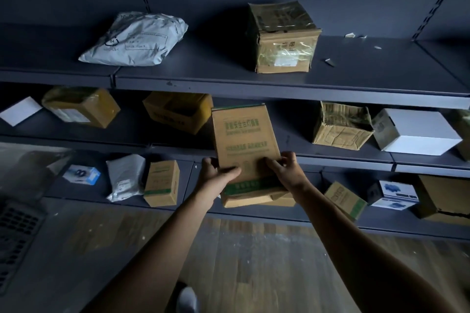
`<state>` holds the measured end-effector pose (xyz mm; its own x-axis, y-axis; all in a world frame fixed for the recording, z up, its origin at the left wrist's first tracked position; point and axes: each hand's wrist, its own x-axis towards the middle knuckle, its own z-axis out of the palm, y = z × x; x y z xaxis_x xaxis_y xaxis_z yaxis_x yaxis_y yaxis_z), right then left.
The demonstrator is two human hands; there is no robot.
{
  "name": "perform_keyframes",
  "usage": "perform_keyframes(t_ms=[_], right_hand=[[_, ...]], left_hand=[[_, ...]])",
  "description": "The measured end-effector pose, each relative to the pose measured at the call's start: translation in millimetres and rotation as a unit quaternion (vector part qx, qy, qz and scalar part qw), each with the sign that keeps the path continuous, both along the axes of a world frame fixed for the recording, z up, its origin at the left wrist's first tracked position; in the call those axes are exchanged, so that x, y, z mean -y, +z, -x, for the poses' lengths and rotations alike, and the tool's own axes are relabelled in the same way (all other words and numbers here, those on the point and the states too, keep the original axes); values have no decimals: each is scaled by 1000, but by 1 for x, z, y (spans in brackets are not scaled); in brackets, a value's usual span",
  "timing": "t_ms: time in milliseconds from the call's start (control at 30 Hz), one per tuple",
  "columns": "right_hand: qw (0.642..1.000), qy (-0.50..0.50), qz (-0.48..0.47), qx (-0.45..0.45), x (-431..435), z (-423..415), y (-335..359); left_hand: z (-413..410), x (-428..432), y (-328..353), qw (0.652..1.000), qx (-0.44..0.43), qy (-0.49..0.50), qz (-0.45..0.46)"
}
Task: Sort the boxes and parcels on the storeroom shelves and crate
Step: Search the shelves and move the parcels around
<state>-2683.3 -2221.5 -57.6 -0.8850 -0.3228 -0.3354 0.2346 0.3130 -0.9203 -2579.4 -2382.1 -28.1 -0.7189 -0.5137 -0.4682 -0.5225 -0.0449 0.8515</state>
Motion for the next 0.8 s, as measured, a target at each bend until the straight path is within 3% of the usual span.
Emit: perform_keyframes(t_ms=[133,467,567,667,800], right_hand=[[1000,0,27,-4,-12,-20,4],[992,-41,89,-77,-8,-69,33],[992,-10,113,-48,-2,-84,40],[994,1,98,48,-1,-96,48],[998,12,57,35,1,-108,55]], left_hand=[[-23,-17,17,998,-18,-36,42],[-64,11,36,996,-71,-54,-22],[-74,31,42,994,-75,-69,-36],[-86,48,44,993,-71,-84,-43],[-100,60,45,991,-77,-104,-39]])
